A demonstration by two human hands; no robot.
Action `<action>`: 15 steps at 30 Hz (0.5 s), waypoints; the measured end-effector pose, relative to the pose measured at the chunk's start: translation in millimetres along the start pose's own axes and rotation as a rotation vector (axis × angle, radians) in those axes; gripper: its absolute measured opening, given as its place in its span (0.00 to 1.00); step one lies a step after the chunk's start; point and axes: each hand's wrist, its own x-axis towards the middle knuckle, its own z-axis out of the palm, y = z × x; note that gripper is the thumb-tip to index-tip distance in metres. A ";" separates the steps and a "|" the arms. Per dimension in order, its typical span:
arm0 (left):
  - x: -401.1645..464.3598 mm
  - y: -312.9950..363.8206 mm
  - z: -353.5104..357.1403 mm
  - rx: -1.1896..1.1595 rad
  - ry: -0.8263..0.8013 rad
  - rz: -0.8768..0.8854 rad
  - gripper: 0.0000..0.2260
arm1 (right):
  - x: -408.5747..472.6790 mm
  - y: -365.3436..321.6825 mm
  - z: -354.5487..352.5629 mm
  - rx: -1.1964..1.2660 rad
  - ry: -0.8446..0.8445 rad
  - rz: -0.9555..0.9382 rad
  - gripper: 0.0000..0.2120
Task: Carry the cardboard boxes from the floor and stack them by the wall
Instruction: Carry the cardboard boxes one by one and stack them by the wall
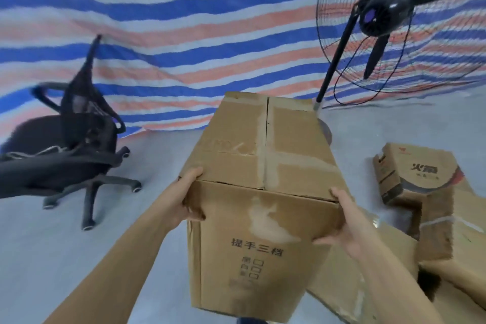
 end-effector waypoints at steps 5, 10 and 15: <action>-79.6 -50.1 -90.0 -0.089 0.184 0.026 0.18 | -49.6 64.0 39.8 -0.115 -0.127 -0.021 0.11; -176.5 -122.8 -187.7 -0.233 0.351 0.026 0.26 | -110.7 146.4 73.7 -0.249 -0.281 -0.027 0.11; -267.9 -180.0 -269.7 -0.388 0.533 0.037 0.25 | -166.6 204.5 129.5 -0.413 -0.441 -0.005 0.13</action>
